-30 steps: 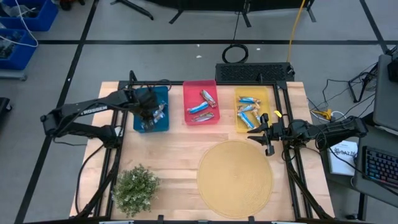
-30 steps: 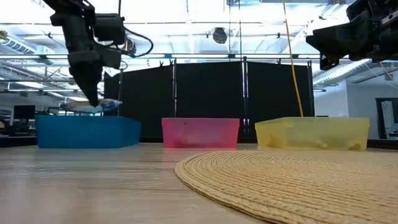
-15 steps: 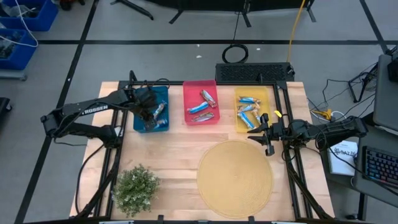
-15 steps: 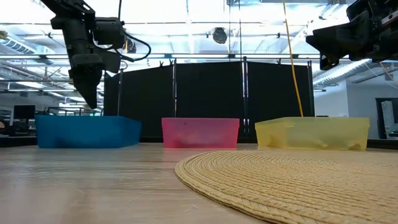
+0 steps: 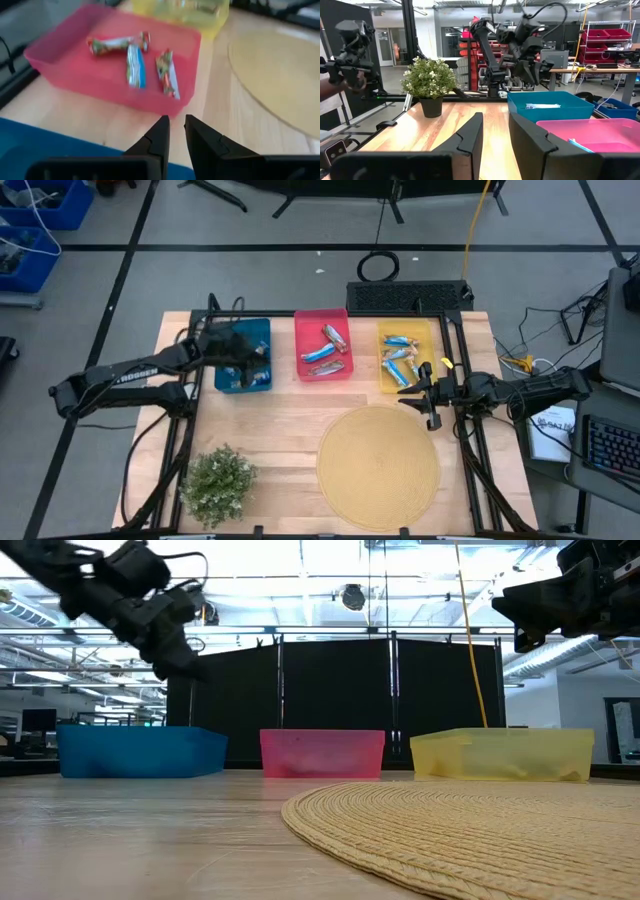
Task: Pick and place Granola Bars by type
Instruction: Return to Home Position
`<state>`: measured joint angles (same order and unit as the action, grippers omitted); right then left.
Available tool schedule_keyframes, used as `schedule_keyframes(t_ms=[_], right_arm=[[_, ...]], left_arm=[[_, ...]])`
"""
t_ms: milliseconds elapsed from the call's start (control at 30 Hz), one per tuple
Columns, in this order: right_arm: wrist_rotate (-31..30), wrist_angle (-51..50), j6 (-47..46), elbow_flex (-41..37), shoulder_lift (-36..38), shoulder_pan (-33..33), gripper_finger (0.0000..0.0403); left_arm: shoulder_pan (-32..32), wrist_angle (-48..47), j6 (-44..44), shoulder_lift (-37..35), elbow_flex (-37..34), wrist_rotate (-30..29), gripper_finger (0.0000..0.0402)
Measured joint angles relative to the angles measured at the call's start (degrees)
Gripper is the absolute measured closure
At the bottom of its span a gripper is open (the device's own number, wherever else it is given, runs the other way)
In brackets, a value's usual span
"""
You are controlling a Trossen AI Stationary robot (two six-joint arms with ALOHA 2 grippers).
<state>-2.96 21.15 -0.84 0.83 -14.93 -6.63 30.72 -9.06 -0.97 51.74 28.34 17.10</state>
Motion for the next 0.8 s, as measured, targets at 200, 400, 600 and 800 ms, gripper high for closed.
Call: schedule_keyframes(t_ms=[200, 400, 600, 800], right_arm=[[0.01, 0.00, 0.00, 0.01, -0.01, -0.01, 0.0317], [0.02, 0.00, 0.00, 0.01, 0.01, -0.01, 0.0317], [0.00, 0.00, 0.00, -0.01, -0.01, 0.02, 0.0317], [0.01, 0.00, 0.00, 0.00, -0.01, 0.00, 0.0317]], left_arm=[[-0.84, 15.73, 4.71, -8.87, -11.25, 2.12, 0.0335], [-5.01, 30.62, 6.24, -15.56, -19.17, 1.35, 0.0336], [-9.78, 37.68, 5.84, -19.62, -21.40, -1.19, 0.0371], [-12.24, 33.04, 3.10, -22.52, -21.44, -2.82, 0.0393]])
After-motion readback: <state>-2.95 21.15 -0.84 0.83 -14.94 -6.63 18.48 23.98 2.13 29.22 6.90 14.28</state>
